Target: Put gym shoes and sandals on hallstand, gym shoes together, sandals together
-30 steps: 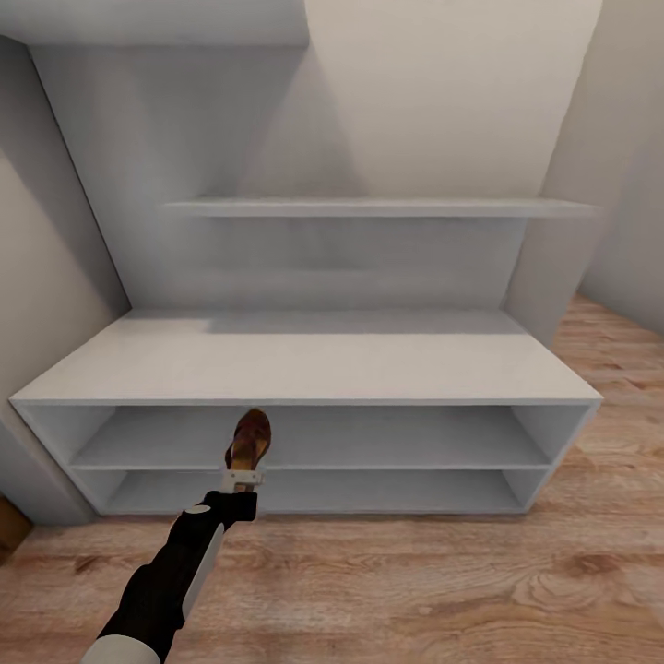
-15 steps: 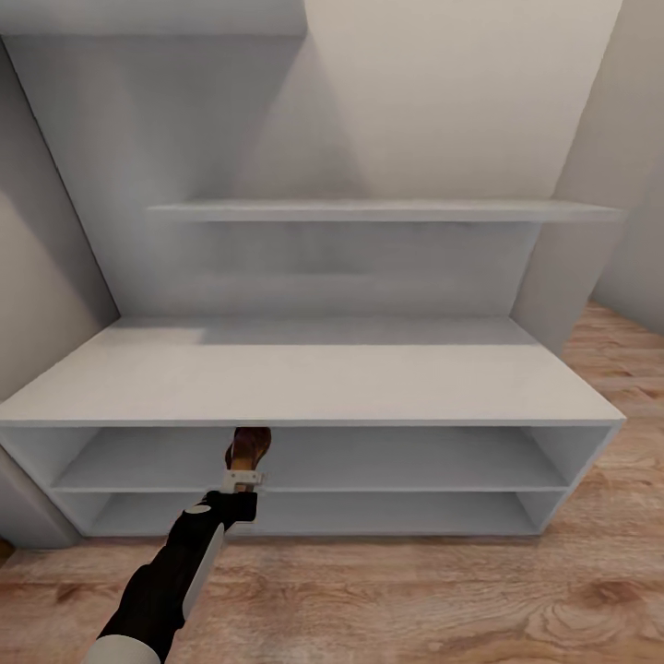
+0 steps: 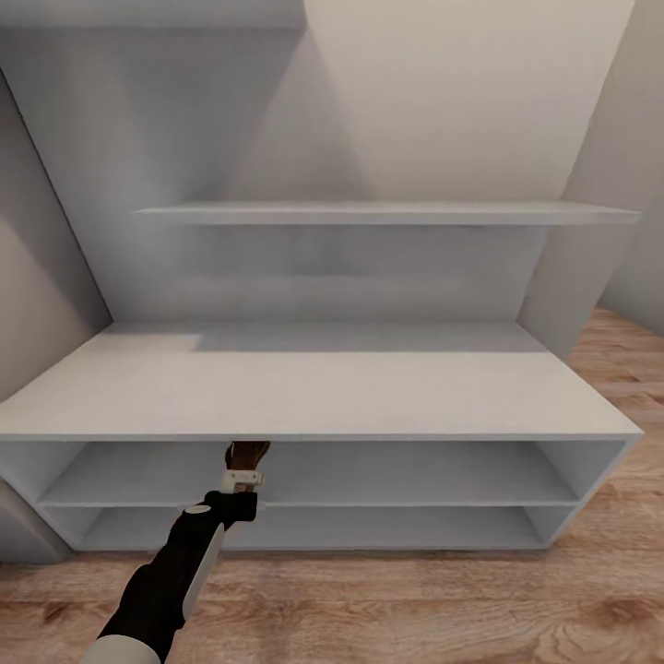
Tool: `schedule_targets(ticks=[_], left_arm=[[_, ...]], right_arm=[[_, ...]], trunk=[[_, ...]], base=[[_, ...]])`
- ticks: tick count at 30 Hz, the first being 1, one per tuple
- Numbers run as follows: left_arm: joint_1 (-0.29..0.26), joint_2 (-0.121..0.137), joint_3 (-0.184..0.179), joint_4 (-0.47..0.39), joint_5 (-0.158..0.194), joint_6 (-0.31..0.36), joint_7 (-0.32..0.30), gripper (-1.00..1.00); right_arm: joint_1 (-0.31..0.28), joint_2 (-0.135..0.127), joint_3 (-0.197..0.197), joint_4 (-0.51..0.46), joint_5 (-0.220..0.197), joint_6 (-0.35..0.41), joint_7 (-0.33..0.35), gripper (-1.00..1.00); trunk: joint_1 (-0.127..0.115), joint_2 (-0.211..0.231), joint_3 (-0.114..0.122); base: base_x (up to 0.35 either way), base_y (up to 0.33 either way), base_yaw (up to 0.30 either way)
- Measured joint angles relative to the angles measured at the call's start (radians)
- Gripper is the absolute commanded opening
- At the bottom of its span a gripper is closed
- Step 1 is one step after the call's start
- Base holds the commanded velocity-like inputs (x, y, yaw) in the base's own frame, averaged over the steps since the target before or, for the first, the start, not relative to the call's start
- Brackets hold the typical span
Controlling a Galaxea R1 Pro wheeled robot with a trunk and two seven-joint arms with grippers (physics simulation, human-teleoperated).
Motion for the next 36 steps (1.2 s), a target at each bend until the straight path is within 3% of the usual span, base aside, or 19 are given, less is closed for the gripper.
schedule_targets(ticks=[8,16,36], left_arm=[[0.0,0.0,0.0,0.0,0.0,0.0,0.0,-1.0],[0.0,0.0,0.0,0.0,0.0,0.0,0.0,-1.0],[0.0,0.0,0.0,0.0,0.0,0.0,0.0,-1.0]], right_arm=[[0.0,0.0,-0.003,0.0,0.002,0.0,-0.003,-1.0],[0.0,0.0,-0.003,0.001,0.039,0.0,-0.003,-1.0],[0.0,0.0,-0.003,0.001,0.043,0.0,-0.003,-1.0]], trunk=[[0.0,0.0,0.0],[0.0,0.0,0.0],[0.0,0.0,0.0]], base=[[0.172,0.0,0.0],[0.008,0.0,0.0],[0.035,0.0,0.0]])
